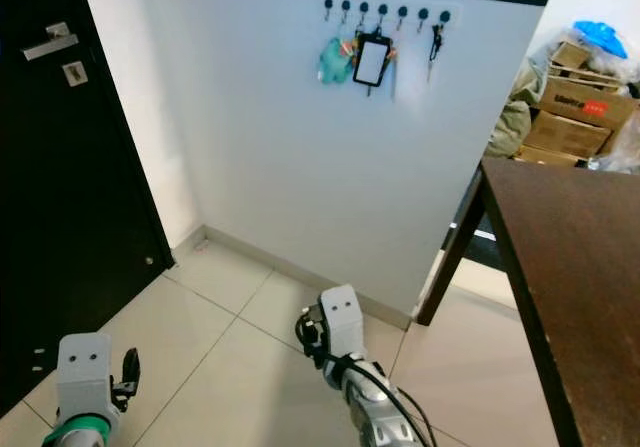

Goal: Hang keys on a hook

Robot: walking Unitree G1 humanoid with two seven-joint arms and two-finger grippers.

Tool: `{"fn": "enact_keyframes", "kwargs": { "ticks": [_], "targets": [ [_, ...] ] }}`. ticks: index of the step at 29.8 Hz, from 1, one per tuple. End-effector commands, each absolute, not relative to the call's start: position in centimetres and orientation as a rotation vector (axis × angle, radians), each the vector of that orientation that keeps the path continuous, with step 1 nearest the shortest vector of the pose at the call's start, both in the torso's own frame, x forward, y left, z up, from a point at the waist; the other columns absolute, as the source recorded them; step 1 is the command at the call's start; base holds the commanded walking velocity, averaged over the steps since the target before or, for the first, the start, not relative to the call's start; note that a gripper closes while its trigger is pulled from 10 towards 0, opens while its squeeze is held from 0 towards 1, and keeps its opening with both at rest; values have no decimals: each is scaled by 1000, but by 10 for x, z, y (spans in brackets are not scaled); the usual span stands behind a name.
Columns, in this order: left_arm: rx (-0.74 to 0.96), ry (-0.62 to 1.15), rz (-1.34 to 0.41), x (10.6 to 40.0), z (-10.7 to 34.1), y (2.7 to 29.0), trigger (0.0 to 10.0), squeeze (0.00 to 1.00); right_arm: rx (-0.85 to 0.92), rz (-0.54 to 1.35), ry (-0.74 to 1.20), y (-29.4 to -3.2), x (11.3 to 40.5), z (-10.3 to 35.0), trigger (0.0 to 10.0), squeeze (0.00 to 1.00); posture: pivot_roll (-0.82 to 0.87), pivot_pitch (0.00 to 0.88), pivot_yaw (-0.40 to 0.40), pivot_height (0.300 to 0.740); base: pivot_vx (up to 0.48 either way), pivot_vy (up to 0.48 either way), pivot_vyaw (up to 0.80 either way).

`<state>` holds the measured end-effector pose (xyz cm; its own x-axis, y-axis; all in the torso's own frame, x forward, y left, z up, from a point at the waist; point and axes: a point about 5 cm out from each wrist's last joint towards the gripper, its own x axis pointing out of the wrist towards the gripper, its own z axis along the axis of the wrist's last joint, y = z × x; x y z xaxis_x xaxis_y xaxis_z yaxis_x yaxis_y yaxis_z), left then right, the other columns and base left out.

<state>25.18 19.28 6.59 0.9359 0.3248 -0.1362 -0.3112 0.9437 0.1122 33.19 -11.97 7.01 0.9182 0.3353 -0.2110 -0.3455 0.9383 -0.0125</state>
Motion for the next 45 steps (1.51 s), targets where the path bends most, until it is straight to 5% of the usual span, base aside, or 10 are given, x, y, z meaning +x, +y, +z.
{"fn": "enact_keyframes", "kwargs": {
  "ticks": [1, 45],
  "targets": [
    [78, 167, 331, 250, 63, 195, 10000, 0, -37, 352, 226, -118, 330, 66, 10000, 0, -156, 92, 74, 740, 0, 0, 0],
    [129, 199, 401, 246, 58, 210, 10000, 0, -73, 290, 233, -130, 334, 64, 10000, 0, -157, 52, 79, 740, 0, 0, 0]
  ]
}}
